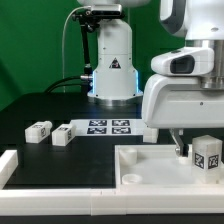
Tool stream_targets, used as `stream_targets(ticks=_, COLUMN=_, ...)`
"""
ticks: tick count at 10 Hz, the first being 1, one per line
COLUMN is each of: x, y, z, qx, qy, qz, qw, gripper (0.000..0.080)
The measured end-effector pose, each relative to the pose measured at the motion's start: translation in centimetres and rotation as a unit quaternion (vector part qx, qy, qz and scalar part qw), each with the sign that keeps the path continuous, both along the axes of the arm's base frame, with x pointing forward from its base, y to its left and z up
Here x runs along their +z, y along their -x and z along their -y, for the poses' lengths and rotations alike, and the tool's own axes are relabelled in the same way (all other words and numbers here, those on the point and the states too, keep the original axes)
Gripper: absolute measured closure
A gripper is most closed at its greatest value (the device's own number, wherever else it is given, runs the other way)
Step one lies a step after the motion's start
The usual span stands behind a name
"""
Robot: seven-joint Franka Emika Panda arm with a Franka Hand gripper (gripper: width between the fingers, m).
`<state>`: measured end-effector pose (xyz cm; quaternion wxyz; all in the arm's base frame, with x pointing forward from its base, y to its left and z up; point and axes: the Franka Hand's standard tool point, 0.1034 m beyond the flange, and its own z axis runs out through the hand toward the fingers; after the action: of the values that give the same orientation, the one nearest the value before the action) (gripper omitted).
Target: Assemble one leg
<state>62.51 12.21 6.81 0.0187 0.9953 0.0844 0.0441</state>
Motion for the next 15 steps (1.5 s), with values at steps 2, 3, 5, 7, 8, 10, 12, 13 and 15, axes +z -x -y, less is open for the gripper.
stream_targets(ticks=2, x=0.0, y=-0.1, z=0.3, qx=0.044, qy=0.004, qz=-0.001, qw=0.999, gripper=0.0151)
stream_targets(ticks=3, x=0.0, y=-0.1, z=0.3, qx=0.043, qy=0.004, qz=-0.001, qw=0.999, gripper=0.0271)
stream_targets(ticks=5, x=0.0, y=0.0, z=0.3, qx=0.033, qy=0.003, qz=-0.001, qw=0.999, gripper=0.0507)
stream_targets(ticks=7, x=0.0, y=0.0, z=0.3, qx=0.007, qy=0.0, qz=0.0, qw=1.0, gripper=0.0506)
stream_targets(ticks=8, x=-0.1, y=0.0, z=0.2, qx=-0.041, qy=-0.005, qz=0.001, qw=0.999, gripper=0.0506)
stream_targets(ticks=10, x=-0.1, y=-0.1, z=0.2, qx=-0.194, qy=-0.027, qz=0.011, qw=0.981, gripper=0.0506)
stream_targets(ticks=12, x=-0.2, y=0.1, z=1.3, qx=-0.321, qy=-0.028, qz=0.016, qw=0.947, gripper=0.0506)
stream_targets(ticks=13, x=-0.2, y=0.2, z=1.9, qx=-0.376, qy=-0.023, qz=0.017, qw=0.926, gripper=0.0501)
stream_targets(ticks=15, x=-0.1, y=0.5, z=3.3, qx=-0.451, qy=-0.013, qz=0.023, qw=0.892, gripper=0.0494)
